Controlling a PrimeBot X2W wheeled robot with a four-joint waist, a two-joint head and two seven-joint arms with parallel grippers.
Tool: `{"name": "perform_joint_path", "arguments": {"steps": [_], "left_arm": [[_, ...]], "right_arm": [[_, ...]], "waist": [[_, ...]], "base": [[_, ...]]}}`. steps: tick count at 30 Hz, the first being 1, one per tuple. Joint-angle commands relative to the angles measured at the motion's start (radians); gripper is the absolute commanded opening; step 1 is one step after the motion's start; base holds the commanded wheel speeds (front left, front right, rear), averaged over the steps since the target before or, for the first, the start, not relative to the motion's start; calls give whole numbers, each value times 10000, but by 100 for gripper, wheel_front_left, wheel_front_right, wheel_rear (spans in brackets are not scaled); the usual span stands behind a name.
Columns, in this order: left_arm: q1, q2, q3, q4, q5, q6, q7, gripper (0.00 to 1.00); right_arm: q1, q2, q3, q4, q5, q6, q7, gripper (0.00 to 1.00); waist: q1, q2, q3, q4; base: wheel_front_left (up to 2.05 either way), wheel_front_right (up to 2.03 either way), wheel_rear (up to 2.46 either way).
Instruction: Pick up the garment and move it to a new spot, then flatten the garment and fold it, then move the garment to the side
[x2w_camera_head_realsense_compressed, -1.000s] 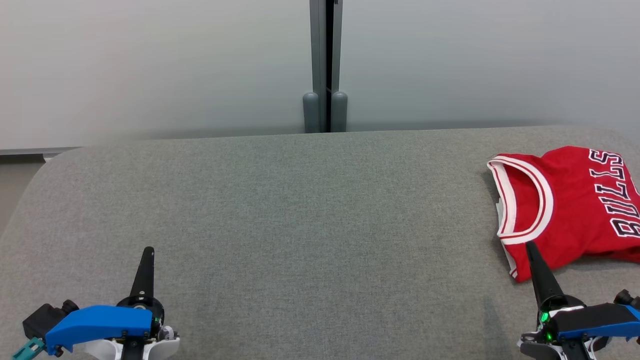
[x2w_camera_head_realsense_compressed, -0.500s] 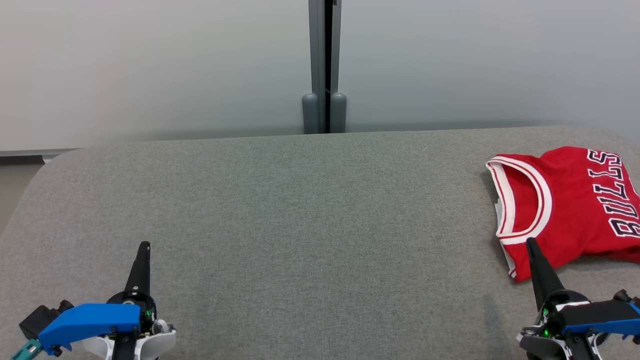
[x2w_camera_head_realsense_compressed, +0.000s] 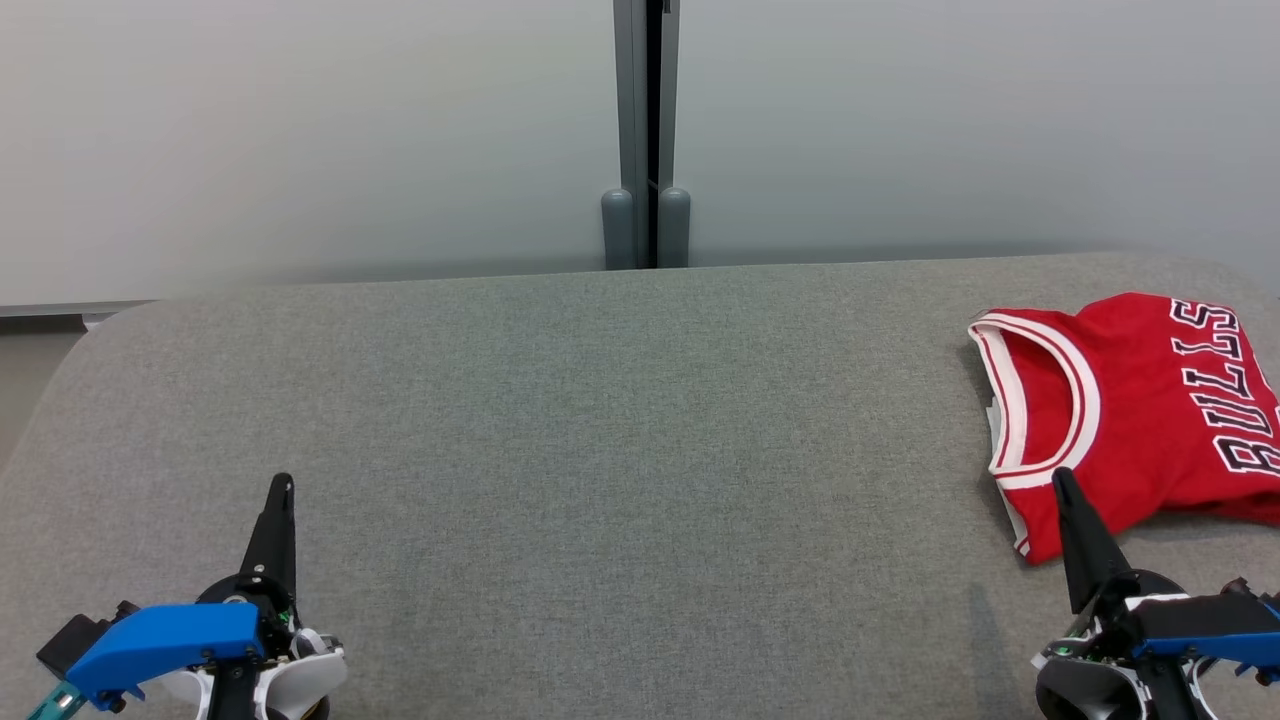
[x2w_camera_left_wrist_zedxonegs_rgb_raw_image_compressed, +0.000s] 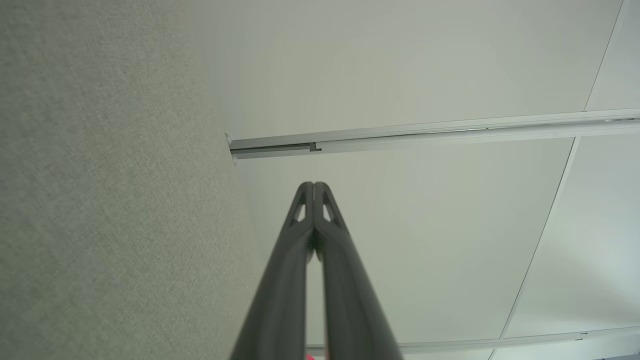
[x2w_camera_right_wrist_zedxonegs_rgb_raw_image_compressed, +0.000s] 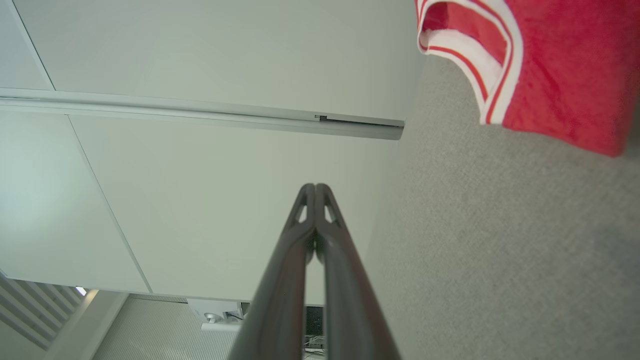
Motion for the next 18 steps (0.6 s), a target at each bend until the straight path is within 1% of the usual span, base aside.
{"name": "perform_joint_path", "arguments": {"steps": [1, 11, 18], "left_arm": [[-175, -30, 85, 12, -189, -100, 69, 0], [-243, -143, 302, 55, -769, -218, 242, 0], [-235, -147, 304, 52, -713, -192, 241, 0]], "right_arm": [[-201, -37, -33, 35, 211, 4, 58, 0], [-307, -21, -59, 191, 885, 4, 146, 0], [-311, -4, -77, 178, 835, 4, 143, 0]], "waist": [[0, 0, -3, -3], [0, 0, -23, -24], [0, 0, -23, -24]], "base": [[0, 0, 0], [0, 0, 0], [0, 0, 0]]}}
